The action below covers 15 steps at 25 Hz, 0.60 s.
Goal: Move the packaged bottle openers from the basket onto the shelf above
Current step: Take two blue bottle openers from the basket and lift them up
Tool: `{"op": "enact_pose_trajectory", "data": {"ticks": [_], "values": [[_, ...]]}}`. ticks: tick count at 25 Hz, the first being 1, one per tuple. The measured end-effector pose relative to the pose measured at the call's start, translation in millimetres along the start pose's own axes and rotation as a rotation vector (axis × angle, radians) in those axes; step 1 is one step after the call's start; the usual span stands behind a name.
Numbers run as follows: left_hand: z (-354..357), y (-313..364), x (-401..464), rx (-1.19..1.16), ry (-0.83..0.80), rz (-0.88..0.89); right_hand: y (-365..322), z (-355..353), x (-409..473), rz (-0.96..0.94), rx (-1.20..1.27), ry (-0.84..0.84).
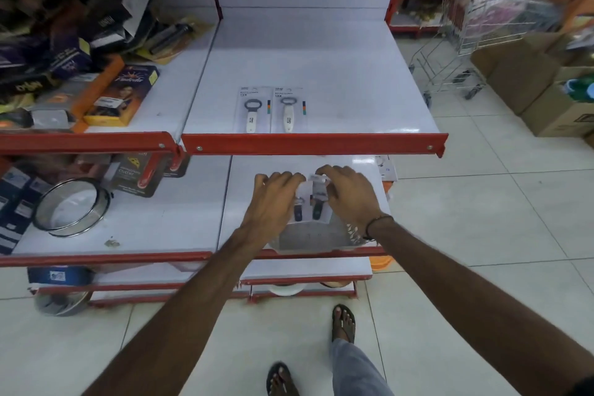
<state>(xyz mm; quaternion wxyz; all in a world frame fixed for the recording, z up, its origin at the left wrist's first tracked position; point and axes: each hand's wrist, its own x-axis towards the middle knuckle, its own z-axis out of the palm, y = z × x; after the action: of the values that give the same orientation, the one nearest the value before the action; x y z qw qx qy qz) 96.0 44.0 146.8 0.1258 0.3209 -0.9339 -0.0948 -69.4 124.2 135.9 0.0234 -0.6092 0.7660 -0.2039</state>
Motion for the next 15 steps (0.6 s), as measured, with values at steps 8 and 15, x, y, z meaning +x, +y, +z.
{"op": "enact_pose_trajectory", "data": {"ticks": [8,15], "values": [[-113.2,54.4,55.0,-0.202,0.401,0.108,-12.4,-150.6,10.3,-0.063,-0.044,0.36],[-153.6,49.4,174.9,-0.243,0.338,-0.019,11.7,-217.3,101.4,0.091,0.017,0.384]]}}
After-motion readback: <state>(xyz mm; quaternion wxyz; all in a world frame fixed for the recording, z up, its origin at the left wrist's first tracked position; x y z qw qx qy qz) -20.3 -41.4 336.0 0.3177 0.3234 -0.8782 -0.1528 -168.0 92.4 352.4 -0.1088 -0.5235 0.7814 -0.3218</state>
